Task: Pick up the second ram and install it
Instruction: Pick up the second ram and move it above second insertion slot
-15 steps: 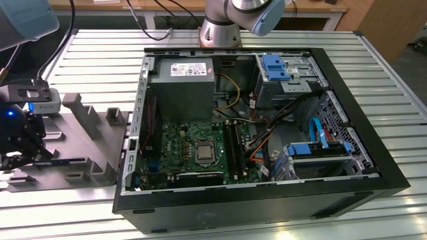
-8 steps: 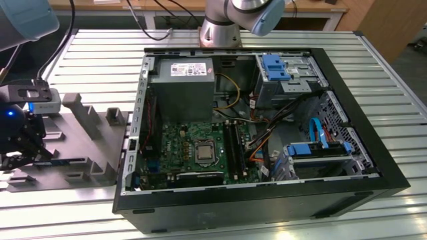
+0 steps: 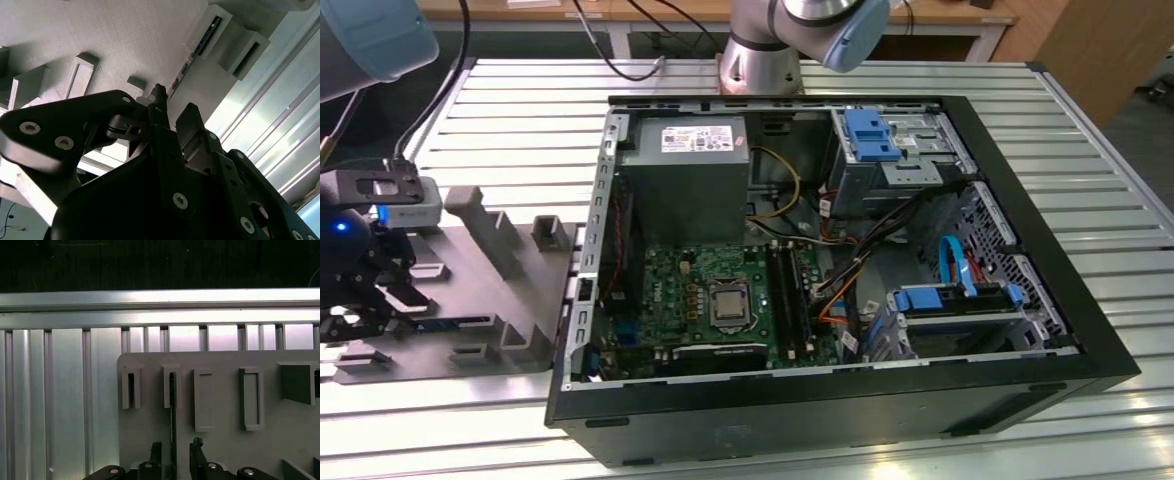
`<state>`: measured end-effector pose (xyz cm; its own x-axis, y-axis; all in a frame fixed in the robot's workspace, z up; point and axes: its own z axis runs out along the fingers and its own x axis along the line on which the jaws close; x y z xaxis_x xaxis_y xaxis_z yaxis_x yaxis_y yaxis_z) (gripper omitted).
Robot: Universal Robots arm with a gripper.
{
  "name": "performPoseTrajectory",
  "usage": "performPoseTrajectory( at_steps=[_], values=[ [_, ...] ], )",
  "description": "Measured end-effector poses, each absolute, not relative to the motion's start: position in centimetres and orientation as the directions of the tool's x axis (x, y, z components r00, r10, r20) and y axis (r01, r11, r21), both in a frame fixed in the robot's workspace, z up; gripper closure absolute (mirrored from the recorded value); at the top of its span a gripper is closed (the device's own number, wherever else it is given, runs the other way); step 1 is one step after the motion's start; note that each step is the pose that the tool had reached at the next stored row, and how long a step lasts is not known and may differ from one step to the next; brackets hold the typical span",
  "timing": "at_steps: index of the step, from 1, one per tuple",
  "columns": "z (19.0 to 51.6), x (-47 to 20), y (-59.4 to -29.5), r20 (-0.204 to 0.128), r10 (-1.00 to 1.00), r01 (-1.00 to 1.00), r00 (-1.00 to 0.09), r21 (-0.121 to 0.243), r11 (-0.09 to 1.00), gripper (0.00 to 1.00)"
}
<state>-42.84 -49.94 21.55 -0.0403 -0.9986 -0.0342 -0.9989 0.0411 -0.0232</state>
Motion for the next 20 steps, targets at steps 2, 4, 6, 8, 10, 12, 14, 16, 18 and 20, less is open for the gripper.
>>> performPoseTrajectory(
  at_steps=[2, 4, 6, 8, 10, 12, 14, 16, 18, 20],
  values=[
    [21.5, -42.8, -49.9, -0.034, -0.999, -0.999, -0.040, -0.023, 0.041, 0.64],
    [21.2, -42.9, -49.9, -0.035, -0.999, -0.999, -0.040, -0.025, 0.041, 0.64],
    [20.9, -43.0, -49.9, -0.034, -0.999, -0.999, -0.040, -0.025, 0.041, 0.64],
    [20.5, -43.1, -49.9, -0.034, -0.999, -0.999, -0.040, -0.026, 0.041, 0.64],
    [20.2, -43.2, -49.9, -0.034, -0.999, -0.999, -0.040, -0.027, 0.041, 0.64],
    [20.0, -43.3, -49.9, -0.034, -0.999, -0.999, -0.040, -0.027, 0.041, 0.64],
    [20.0, -43.3, -49.9, -0.034, -0.999, -0.999, -0.040, -0.027, 0.041, 0.64],
    [20.0, -43.3, -49.9, -0.034, -0.999, -0.999, -0.040, -0.027, 0.041, 0.64],
    [19.9, -43.3, -49.9, -0.035, -0.999, -0.999, -0.040, -0.027, 0.041, 0.64],
    [19.8, -43.4, -49.8, -0.034, -0.999, -0.999, -0.040, -0.027, 0.041, 0.64]
  ],
)
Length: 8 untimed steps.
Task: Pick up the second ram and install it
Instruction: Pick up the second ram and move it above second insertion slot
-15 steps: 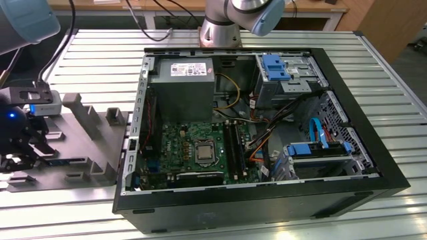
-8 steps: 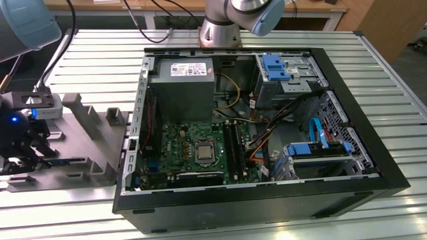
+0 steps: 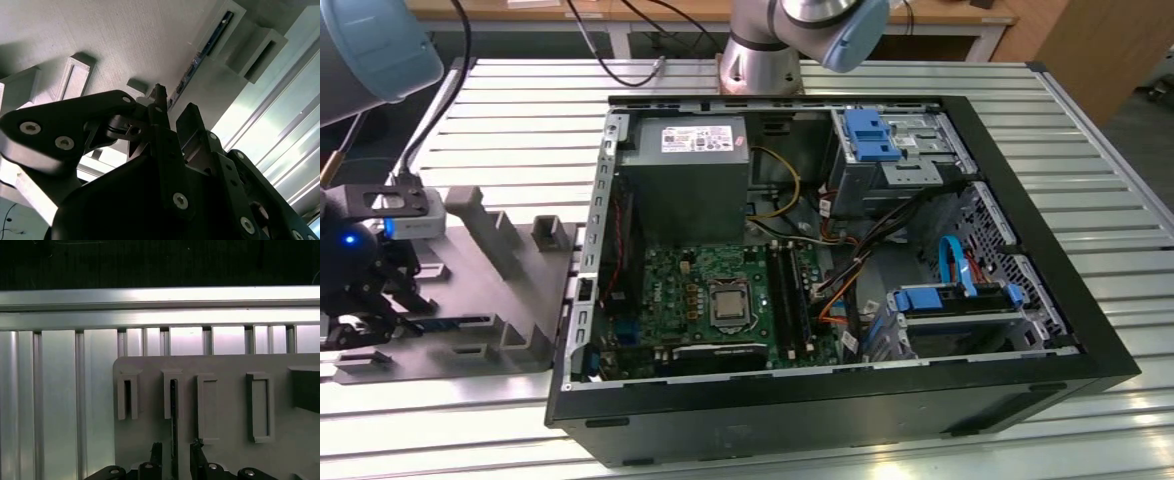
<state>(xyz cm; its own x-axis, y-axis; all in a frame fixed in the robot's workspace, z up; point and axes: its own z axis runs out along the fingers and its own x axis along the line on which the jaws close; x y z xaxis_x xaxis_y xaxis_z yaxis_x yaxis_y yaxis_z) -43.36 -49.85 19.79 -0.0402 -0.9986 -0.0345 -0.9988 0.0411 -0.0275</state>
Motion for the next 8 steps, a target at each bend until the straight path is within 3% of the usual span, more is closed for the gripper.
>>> performPoseTrajectory(
  at_steps=[8],
  values=[
    [19.44, -43.53, -49.73, -0.034, -0.999, -0.999, -0.040, -0.028, 0.041, 0.64]
  ],
)
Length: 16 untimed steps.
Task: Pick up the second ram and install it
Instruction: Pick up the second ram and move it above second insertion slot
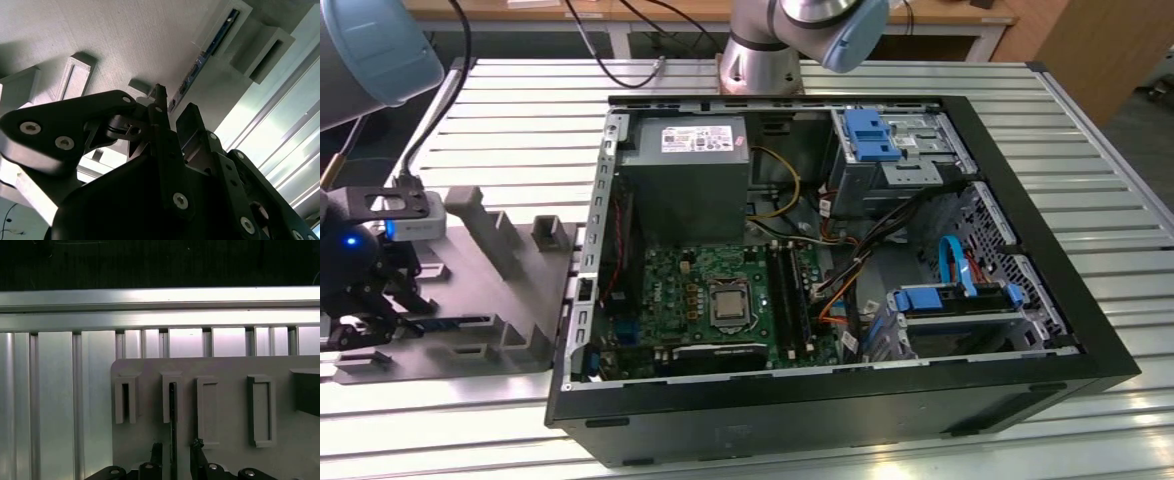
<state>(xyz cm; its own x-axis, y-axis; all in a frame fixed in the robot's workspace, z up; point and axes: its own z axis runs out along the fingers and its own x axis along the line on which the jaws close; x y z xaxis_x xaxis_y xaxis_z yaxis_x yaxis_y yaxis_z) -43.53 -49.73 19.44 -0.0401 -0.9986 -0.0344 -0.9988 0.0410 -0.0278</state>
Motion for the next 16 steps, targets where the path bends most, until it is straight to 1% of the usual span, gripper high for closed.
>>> performPoseTrajectory(
  at_steps=[7, 9, 10, 16],
  values=[
    [19.43, -43.53, -49.72, -0.034, -0.999, -0.999, -0.040, -0.028, 0.041, 0.64],
    [19.43, -43.53, -49.71, -0.034, -0.999, -0.999, -0.040, -0.028, 0.041, 0.66],
    [19.44, -43.53, -49.71, -0.034, -0.999, -0.999, -0.040, -0.028, 0.041, 0.73],
    [19.70, -43.52, -49.70, -0.035, -0.999, -0.999, -0.040, -0.028, 0.041, 0.73]
  ],
)
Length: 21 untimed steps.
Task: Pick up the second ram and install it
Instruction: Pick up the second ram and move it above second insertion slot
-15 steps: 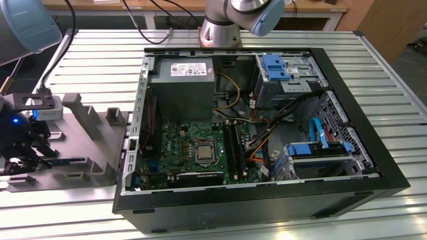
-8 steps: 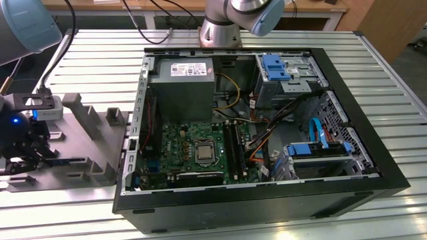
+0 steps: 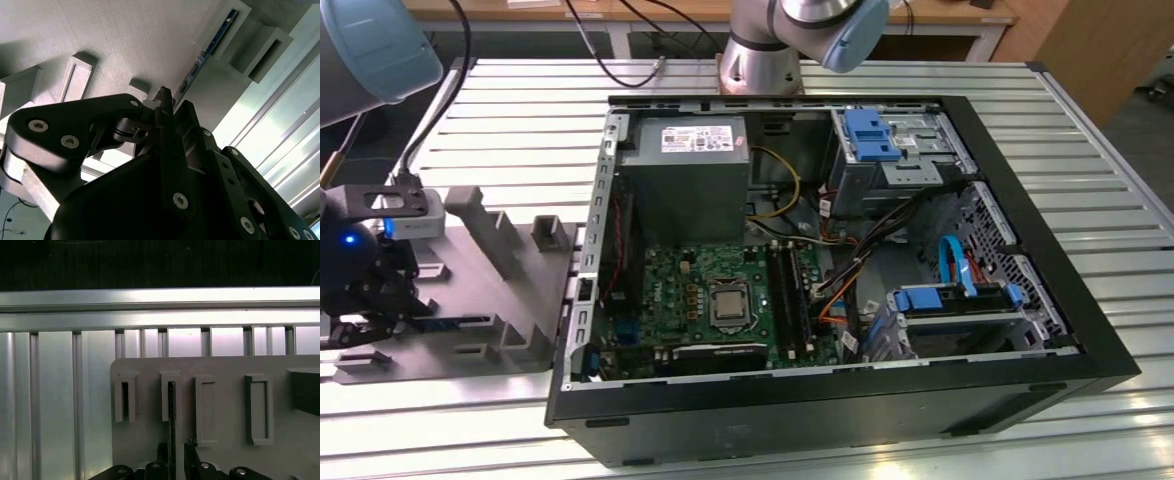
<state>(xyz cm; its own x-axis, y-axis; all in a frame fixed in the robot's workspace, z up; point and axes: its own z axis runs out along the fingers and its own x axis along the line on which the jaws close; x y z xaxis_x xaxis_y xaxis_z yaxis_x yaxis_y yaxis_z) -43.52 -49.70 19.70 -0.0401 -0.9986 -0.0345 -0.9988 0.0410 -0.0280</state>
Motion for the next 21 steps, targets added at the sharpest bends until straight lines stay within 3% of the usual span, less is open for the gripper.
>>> performPoseTrajectory(
  at_steps=[8, 10, 11, 21],
  values=[
    [19.75, -43.53, -49.71, -0.034, -0.999, -0.999, -0.040, -0.028, 0.041, 0.73],
    [19.76, -43.53, -49.71, -0.034, -0.999, -0.999, -0.040, -0.028, 0.041, 0.74],
    [19.77, -43.53, -49.71, -0.034, -0.999, -0.999, -0.040, -0.028, 0.041, 0.81],
    [19.82, -43.53, -49.71, -0.035, -0.999, -0.999, -0.040, -0.028, 0.041, 0.83]
  ],
)
